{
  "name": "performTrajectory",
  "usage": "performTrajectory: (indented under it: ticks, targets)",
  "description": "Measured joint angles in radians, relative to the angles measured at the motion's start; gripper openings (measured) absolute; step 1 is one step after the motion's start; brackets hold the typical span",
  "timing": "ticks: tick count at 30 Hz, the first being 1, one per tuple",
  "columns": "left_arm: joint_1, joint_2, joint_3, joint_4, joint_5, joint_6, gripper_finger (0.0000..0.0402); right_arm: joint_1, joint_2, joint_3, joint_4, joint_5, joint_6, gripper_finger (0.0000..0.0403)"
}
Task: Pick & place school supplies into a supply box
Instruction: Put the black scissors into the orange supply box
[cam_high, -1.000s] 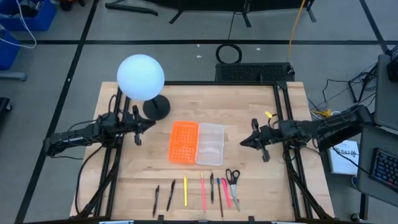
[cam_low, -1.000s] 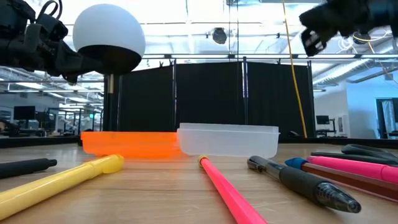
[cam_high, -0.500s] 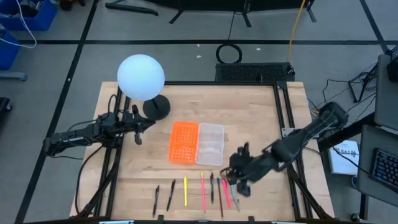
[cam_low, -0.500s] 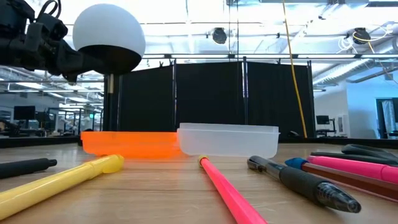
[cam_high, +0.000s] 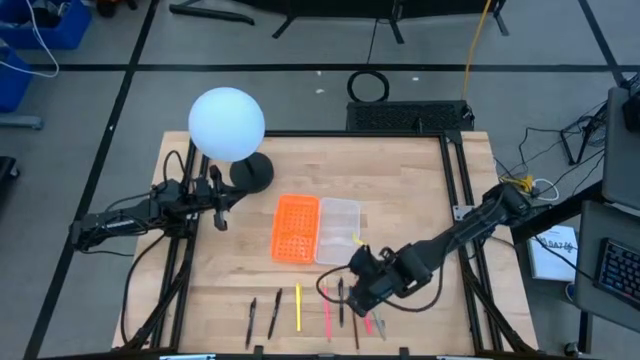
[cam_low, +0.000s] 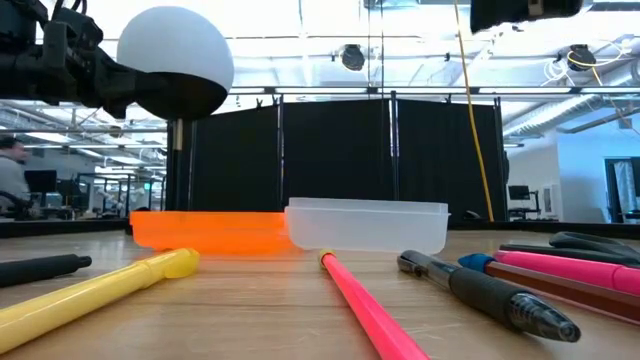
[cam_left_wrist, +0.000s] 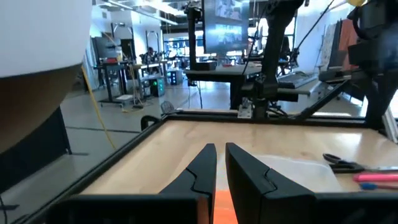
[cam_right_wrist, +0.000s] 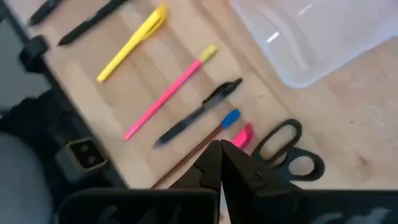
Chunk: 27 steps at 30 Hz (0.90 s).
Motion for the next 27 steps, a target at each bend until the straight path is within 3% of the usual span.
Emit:
performTrajectory:
  ticks: [3, 6, 12, 17, 27]
  targets:
    - [0.0, 0.0, 0.0, 0.006, 0.0, 0.032, 0.0042, -0.018, 0.0, 0.0, -0.074, 0.076, 0.102, 0.0005]
    - [0.0, 0.0, 0.0, 0.006, 0.0, 0.064, 0.0042, -0.032, -0.001, -0.002, -0.142, 0.079, 0.164, 0.0024]
    - [0.0, 0.0, 0.0, 0.012, 0.0, 0.089, 0.0042, -0.048, -0.001, -0.076, -0.132, -0.03, 0.206, 0.0098]
    - [0.0, 0.0, 0.0, 0.012, 0.0, 0.088, 0.0042, -0.063, 0.001, -0.158, -0.087, -0.044, 0.304, 0.0149]
    - [0.0, 0.0, 0.0, 0.008, 0.0, 0.086, 0.0042, -0.074, -0.001, -0.279, 0.075, -0.165, 0.337, 0.0166]
